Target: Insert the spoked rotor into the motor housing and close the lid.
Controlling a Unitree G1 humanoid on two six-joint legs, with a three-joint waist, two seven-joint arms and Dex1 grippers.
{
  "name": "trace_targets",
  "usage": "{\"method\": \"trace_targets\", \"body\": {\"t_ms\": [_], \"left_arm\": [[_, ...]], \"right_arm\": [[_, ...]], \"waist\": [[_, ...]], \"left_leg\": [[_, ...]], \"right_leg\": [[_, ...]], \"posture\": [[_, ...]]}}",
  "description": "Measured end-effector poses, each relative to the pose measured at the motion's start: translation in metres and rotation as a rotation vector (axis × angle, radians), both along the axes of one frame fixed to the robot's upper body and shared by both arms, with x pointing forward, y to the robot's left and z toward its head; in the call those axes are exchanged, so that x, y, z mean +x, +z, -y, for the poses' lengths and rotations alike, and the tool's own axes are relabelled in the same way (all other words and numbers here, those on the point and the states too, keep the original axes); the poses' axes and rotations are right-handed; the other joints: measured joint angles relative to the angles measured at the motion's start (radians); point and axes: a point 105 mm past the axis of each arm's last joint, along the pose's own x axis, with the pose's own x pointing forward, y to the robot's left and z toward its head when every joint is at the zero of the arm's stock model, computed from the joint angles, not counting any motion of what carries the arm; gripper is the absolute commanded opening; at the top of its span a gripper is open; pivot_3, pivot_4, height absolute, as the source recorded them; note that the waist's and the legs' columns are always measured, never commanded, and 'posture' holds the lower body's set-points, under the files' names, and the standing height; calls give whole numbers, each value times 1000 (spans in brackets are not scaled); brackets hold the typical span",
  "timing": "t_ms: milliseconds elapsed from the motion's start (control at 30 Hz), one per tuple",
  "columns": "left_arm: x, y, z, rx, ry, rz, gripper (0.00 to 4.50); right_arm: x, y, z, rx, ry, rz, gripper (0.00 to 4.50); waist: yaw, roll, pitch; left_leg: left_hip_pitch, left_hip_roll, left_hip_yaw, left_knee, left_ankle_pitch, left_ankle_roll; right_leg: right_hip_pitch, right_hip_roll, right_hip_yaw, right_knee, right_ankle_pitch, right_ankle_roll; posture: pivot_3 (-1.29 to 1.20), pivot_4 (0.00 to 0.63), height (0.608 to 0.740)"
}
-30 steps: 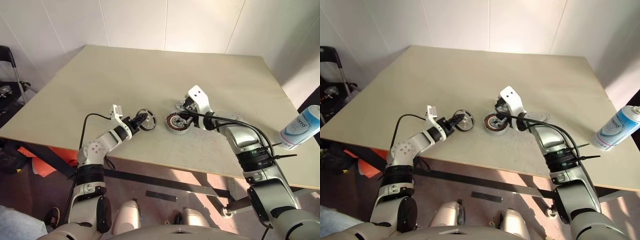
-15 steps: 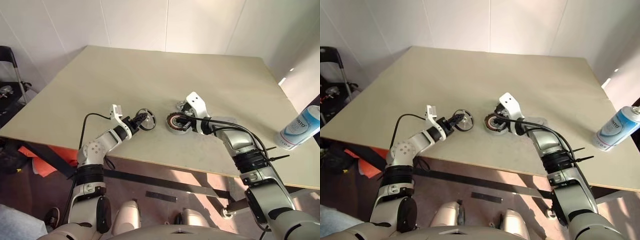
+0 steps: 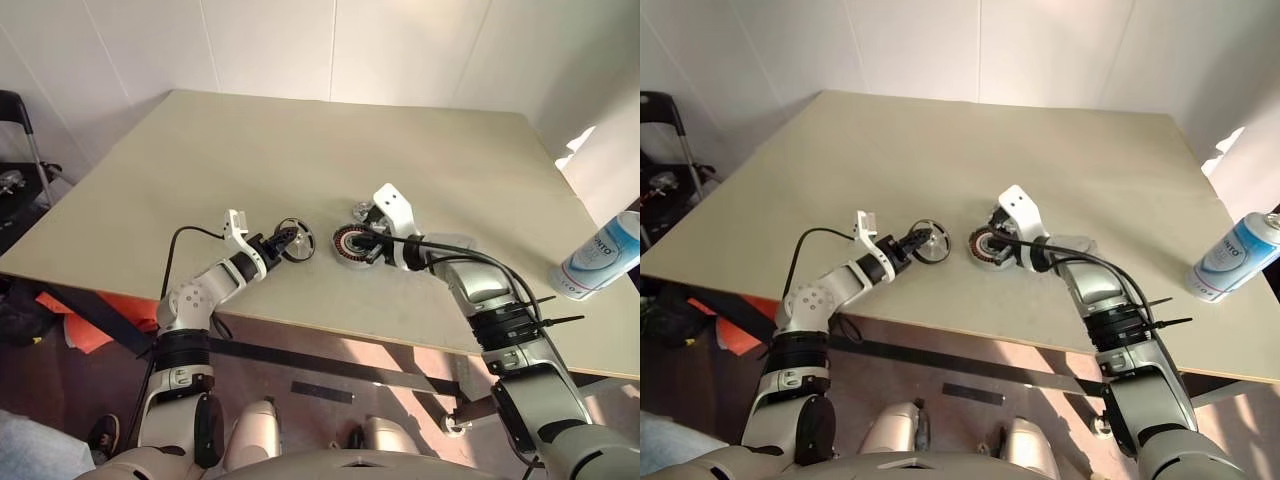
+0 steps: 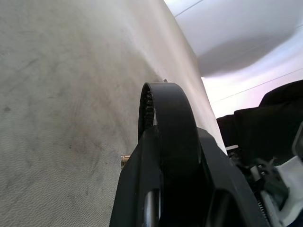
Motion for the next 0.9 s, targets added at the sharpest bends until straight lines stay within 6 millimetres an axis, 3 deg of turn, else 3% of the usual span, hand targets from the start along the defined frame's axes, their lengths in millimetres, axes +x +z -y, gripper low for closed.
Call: {"method": "trace_targets", "body": {"t_ms": [200,467,733,900], "left_arm": [[2,8,4,-28,-12,13,411],[7,37,31,-183,-99,44,411],[8,40,75,-338,-225,-30,411],[16,34,87,-401,-234,-82,411]], "right_arm": [[6,8,5,8,-26,15,0],[21,41,23,18,-90,104,0],[37,90,45,31,-191,242,0],[37,97,55,16,-219,256,0]], "waist": [[0,-1,0],[3,-1,1],[5,-2,2],[5,-2,2]], "left_leg": [[2,0,0,0,0,-1],[-1,0,0,0,0,0],[-1,0,0,0,0,0],[-1,-1,0,0,0,3]], "right_leg": [[1,0,0,1,0,0],[0,0,0,0,0,0],[-1,0,0,0,0,0],[0,0,0,-1,0,0]], "posture": [[0,0,740],[0,0,740],[0,0,740],[0,0,740]]}}
